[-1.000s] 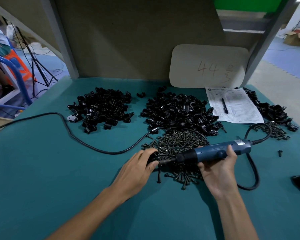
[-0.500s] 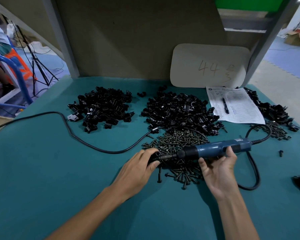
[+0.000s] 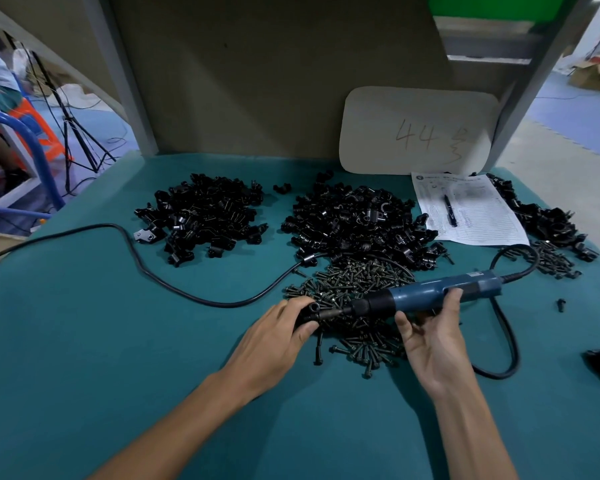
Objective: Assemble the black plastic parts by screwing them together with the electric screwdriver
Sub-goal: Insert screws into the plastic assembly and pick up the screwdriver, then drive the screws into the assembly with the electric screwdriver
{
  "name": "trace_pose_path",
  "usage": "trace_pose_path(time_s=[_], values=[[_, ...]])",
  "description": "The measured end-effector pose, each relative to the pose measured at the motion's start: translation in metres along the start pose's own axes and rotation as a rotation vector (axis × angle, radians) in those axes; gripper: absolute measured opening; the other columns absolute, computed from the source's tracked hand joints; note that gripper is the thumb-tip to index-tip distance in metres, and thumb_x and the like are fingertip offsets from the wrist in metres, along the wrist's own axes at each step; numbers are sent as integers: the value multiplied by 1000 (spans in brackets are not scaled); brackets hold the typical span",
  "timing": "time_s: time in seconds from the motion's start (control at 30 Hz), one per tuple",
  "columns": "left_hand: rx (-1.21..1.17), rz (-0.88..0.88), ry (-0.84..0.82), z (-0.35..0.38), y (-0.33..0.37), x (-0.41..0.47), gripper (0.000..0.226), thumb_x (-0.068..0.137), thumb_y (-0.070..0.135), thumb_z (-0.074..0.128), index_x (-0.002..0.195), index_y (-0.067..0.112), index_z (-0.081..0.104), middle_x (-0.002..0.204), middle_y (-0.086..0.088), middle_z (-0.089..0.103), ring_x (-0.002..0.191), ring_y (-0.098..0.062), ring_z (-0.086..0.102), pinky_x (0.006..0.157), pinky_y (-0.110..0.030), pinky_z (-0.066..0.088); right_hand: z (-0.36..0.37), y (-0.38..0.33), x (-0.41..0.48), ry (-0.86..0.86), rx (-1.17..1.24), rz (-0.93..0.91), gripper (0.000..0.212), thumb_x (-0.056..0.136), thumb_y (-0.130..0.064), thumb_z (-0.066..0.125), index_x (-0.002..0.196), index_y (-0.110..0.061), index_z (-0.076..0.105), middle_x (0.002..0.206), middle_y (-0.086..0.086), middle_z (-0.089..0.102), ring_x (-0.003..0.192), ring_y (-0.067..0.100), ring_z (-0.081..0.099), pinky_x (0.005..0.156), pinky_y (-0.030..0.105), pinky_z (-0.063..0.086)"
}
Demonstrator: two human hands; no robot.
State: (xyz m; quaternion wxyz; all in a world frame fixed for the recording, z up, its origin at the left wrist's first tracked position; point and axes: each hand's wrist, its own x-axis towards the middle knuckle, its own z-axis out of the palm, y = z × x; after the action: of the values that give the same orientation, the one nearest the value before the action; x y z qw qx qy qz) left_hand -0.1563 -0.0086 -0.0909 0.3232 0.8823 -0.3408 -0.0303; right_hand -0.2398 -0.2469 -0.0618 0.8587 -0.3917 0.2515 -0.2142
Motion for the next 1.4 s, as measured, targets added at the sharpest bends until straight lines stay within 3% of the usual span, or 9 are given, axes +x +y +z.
trace_pose_path(time_s=[0.23, 0.33, 0.47, 0.6, 0.67, 0.77, 1.0, 1.17, 1.4], values=[[-146, -85, 47, -1, -2, -1, 59, 98, 74, 20, 139, 36, 41, 123, 21, 51, 112, 1, 50, 91, -29, 44, -6, -21, -4, 117, -91, -48, 65, 80, -77, 44, 109, -20, 56, 81, 1, 66, 57, 9, 56, 45, 20, 46], [-293, -146, 139, -2, -3, 2, 53, 99, 71, 23, 124, 35, 54, 107, 19, 57, 103, 0, 56, 83, -28, 46, -20, -43, -6, 185, -380, -61, 52, 97, -72, 39, 100, -23, 56, 72, 4, 61, 49, 10, 51, 43, 24, 40], [-457, -320, 247, -6, -7, 5, 50, 96, 73, 25, 130, 47, 50, 108, 19, 65, 101, 9, 59, 89, -30, 48, -52, -62, -8, 200, -816, -112, 17, 101, -44, 55, 102, -27, 53, 91, 3, 55, 67, 16, 46, 56, 32, 32], [-569, -350, 244, -12, -7, 6, 56, 76, 93, 43, 118, 57, 47, 99, 10, 72, 89, -7, 68, 84, -37, 57, -74, -69, -16, 291, -1267, -146, 57, 89, -58, 66, 134, -33, 42, 103, -4, 61, 81, 19, 56, 63, 37, 47], [-564, -358, 236, -14, -5, 5, 59, 67, 87, 64, 114, 59, 42, 98, 14, 71, 86, -6, 68, 74, -29, 55, -76, -69, -19, 335, -1393, -119, 77, 86, -63, 67, 147, -28, 35, 104, 1, 61, 84, 25, 59, 68, 44, 54], [-556, -363, 259, -13, -4, 6, 65, 66, 66, 81, 115, 56, 40, 97, 23, 70, 83, -4, 69, 67, -22, 52, -72, -64, -18, 356, -1482, -88, 80, 86, -64, 66, 148, -22, 37, 109, 9, 63, 98, 36, 62, 83, 52, 56], [-485, -349, 290, -11, -5, 4, 52, 78, 69, 62, 126, 53, 52, 102, 29, 65, 92, 12, 60, 72, -17, 46, -62, -59, -17, 335, -1647, -206, 90, 84, -58, 74, 152, -19, 31, 146, 15, 36, 119, 40, 53, 84, 49, 45], [-473, -313, 272, -9, -9, 7, 55, 88, 60, 45, 134, 33, 55, 63, 18, 54, 53, 0, 47, 50, -17, 38, -54, -60, -11, 129, -1784, -141, 92, 89, -41, 75, 160, -26, 17, 151, 15, 41, 132, 39, 46, 103, 49, 43], [-430, -287, 259, -6, -9, 7, 51, 95, 57, 43, 140, 32, 49, 63, 12, 54, 53, -2, 48, 50, -16, 38, -39, -38, 0, 29, -2133, -540, 40, 94, -52, 66, 127, -28, 68, 138, 6, 53, 123, 36, 43, 104, 47, 34]])
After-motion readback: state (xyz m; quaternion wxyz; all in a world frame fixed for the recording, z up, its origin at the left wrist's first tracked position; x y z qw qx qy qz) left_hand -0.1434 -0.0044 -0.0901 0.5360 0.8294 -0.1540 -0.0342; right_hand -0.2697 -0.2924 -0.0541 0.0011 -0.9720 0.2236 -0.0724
